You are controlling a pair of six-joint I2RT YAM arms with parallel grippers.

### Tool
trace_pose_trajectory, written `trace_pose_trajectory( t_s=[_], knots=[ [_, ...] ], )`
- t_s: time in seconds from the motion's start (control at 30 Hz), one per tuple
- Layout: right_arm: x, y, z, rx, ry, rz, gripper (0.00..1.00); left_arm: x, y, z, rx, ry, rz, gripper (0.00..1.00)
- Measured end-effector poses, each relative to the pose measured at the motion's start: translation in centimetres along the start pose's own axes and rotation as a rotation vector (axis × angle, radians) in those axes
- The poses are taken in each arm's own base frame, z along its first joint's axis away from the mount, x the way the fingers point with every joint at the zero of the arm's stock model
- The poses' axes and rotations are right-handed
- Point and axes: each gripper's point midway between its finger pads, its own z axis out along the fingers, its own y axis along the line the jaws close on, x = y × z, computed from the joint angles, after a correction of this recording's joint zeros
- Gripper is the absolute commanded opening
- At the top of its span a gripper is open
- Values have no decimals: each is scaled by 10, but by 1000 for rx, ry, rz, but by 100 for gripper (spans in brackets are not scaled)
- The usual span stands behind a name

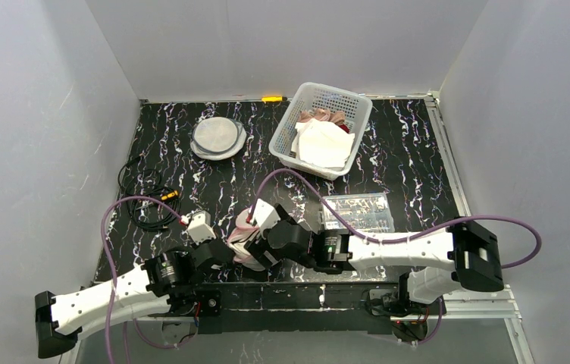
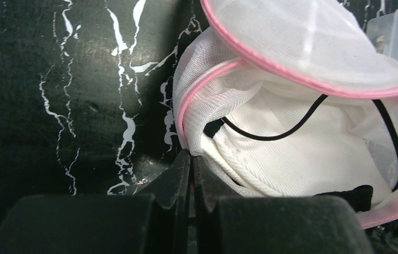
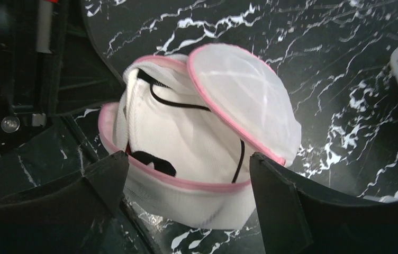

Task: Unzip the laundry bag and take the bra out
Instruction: Open the laundry bag at the center of the board.

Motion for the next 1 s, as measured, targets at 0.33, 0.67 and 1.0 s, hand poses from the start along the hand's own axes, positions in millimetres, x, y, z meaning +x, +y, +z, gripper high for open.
trace_pose_trajectory(
  t_s=[0.33, 0.67, 1.0],
  knots=[
    [-31, -2, 15, 105, -122, -184, 97, -3, -10, 2, 55, -19, -2, 0],
    [-1, -13, 48, 184, 8, -279, 84, -2, -9, 2, 51, -16, 0, 0],
    [1, -26, 55, 252, 45, -268, 22, -2, -6, 0, 53, -15, -4, 0]
  ],
)
